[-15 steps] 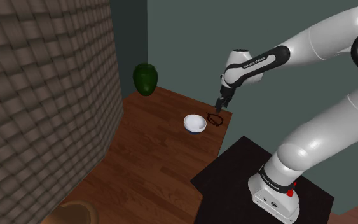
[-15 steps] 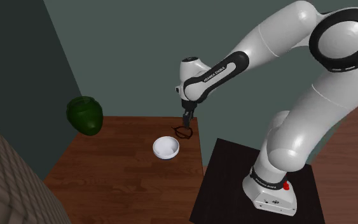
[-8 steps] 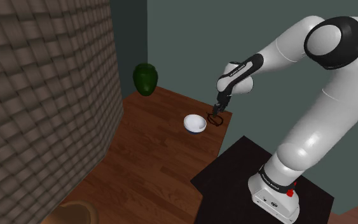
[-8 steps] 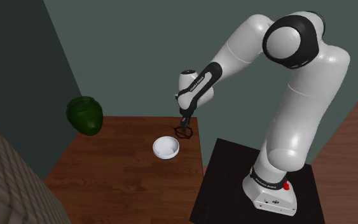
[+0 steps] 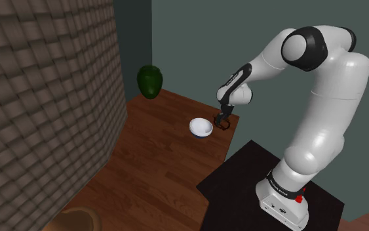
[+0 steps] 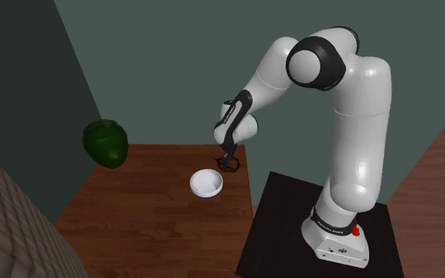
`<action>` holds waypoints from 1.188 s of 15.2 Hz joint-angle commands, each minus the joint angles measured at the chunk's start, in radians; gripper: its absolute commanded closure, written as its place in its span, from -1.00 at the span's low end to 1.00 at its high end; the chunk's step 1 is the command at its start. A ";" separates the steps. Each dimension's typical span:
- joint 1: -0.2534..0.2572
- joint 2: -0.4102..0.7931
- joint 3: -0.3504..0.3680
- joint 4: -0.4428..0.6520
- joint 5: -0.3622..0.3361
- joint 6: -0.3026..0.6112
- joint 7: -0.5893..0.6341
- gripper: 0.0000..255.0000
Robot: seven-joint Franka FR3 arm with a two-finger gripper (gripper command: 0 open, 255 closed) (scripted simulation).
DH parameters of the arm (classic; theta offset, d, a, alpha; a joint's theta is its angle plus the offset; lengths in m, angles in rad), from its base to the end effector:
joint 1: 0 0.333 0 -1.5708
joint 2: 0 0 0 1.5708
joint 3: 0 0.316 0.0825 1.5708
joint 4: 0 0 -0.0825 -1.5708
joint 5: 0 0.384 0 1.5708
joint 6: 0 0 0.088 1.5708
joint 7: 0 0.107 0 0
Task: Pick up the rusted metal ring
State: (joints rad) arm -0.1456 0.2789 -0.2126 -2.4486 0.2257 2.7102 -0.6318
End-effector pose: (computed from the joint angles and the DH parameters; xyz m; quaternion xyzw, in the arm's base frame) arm 0.4477 -0.1808 0.1904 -0.9991 -0.0379 -0.0060 0.0168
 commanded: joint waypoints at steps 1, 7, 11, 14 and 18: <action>-0.008 0.029 0.012 0.003 0.020 0.026 -0.015 -1.00; -0.021 0.067 0.028 0.013 0.042 0.053 -0.034 1.00; -0.021 0.066 0.028 0.012 0.042 0.053 -0.033 1.00; -0.021 0.066 0.028 0.012 0.042 0.053 -0.033 1.00; -0.006 0.023 0.009 0.002 0.016 0.021 -0.012 1.00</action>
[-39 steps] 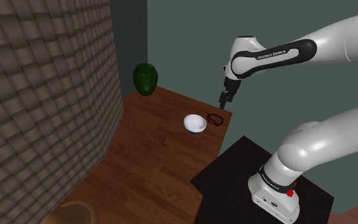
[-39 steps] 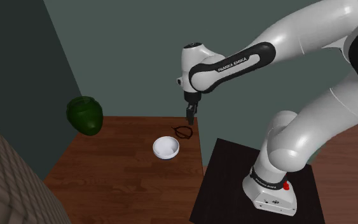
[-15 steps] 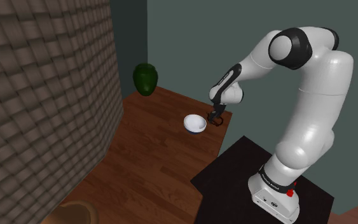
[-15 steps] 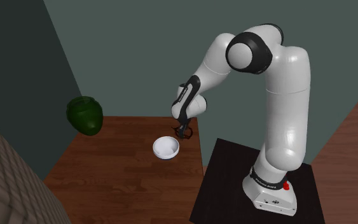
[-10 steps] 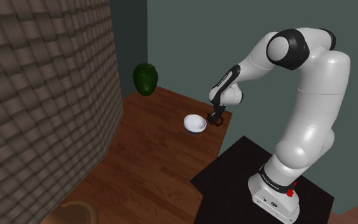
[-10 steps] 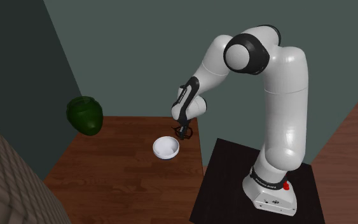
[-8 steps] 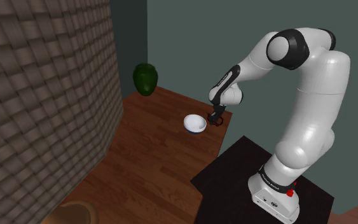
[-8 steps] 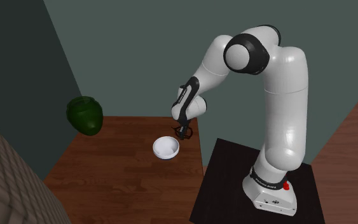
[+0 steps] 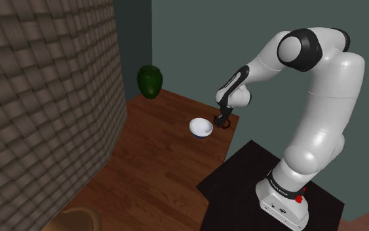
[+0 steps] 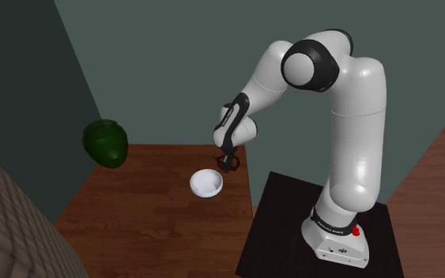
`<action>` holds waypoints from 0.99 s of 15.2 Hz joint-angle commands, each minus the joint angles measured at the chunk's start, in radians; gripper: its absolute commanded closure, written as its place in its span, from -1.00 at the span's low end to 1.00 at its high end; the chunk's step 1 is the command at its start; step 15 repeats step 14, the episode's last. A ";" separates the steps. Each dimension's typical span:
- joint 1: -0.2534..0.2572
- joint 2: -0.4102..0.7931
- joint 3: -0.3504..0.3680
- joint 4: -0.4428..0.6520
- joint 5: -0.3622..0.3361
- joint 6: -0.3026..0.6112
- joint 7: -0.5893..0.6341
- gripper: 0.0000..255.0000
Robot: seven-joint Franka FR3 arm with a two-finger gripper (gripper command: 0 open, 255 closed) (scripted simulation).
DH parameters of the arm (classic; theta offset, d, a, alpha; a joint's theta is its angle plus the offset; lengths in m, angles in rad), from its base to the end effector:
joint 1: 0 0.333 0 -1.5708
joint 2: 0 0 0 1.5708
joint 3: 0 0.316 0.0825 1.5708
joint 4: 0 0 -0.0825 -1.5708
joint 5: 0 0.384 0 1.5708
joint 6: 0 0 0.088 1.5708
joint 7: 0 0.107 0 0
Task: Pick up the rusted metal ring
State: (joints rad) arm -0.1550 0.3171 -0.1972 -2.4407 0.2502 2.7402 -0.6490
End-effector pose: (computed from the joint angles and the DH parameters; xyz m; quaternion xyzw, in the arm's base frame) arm 0.4485 -0.1804 0.1770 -0.9991 -0.0376 -0.0064 0.0167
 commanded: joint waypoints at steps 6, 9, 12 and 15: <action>0.026 -0.101 -0.039 -0.016 -0.064 -0.082 0.048 1.00; 0.033 -0.142 -0.051 -0.017 -0.092 -0.120 0.070 1.00; 0.038 -0.183 -0.060 -0.016 -0.119 -0.159 0.089 1.00; 0.038 -0.185 -0.060 -0.016 -0.120 -0.161 0.090 1.00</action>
